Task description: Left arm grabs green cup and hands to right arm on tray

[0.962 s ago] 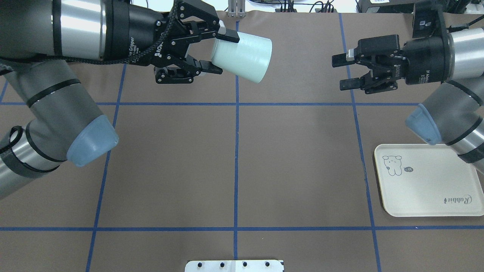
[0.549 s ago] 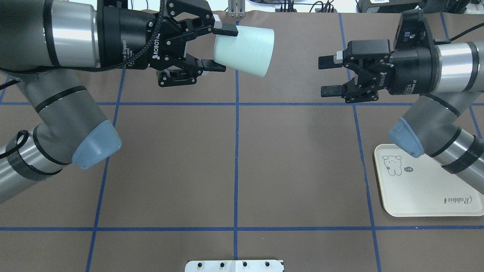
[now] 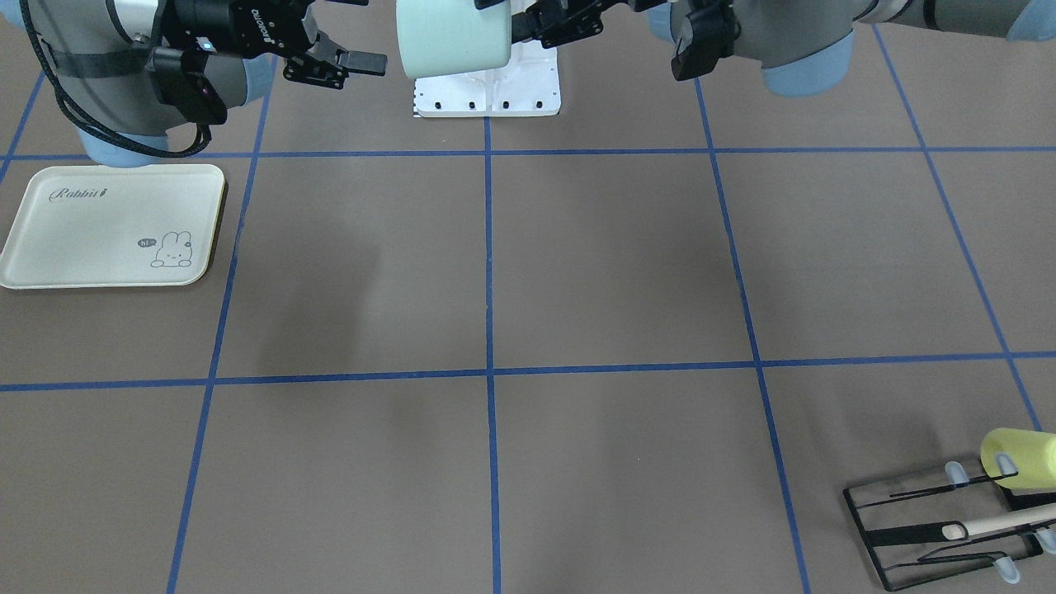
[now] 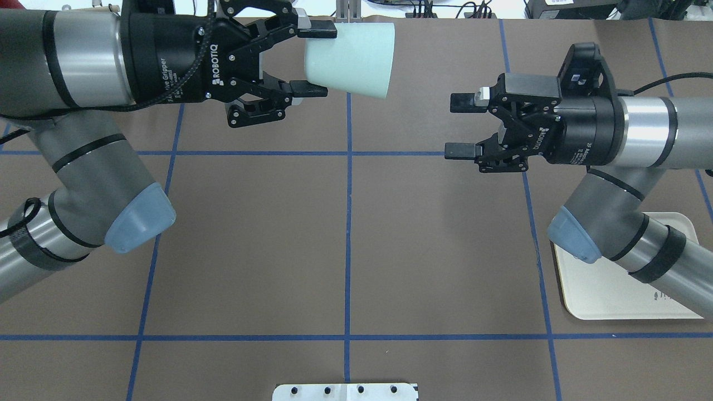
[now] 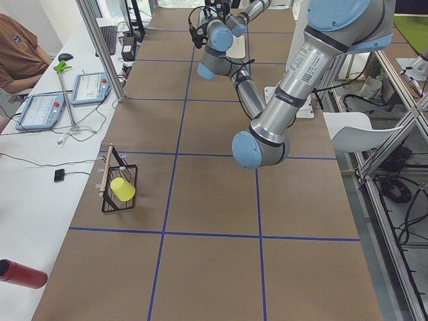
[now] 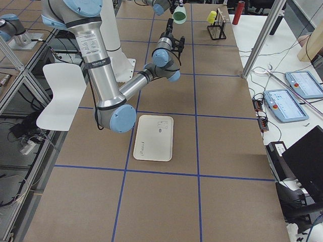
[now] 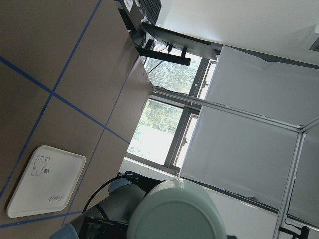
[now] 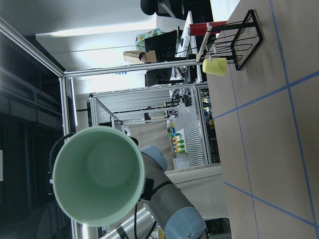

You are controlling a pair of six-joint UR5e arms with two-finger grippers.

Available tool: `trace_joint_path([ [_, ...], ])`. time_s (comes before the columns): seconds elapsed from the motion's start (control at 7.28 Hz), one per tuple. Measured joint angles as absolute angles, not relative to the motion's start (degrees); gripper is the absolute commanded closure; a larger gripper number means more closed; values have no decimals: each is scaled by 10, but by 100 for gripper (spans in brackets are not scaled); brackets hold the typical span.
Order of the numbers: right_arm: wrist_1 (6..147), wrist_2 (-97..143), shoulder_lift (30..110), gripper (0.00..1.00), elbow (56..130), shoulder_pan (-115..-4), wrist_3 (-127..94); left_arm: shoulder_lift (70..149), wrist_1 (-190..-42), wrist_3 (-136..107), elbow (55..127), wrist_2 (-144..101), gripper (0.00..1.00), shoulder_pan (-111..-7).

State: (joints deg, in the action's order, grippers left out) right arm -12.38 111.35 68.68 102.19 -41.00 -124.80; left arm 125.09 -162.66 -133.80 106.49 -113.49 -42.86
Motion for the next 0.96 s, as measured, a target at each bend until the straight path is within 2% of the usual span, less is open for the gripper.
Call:
trace_joint_path([
  [0.69, -124, 1096, 681, 7, 1018, -407, -1248, 1251, -1630, -1396, 1079, -1136, 100, -424],
  [0.96, -123, 1087, 676, 11, 1018, -407, -1248, 1254, -1629, -1405, 1081, -1136, 100, -424],
])
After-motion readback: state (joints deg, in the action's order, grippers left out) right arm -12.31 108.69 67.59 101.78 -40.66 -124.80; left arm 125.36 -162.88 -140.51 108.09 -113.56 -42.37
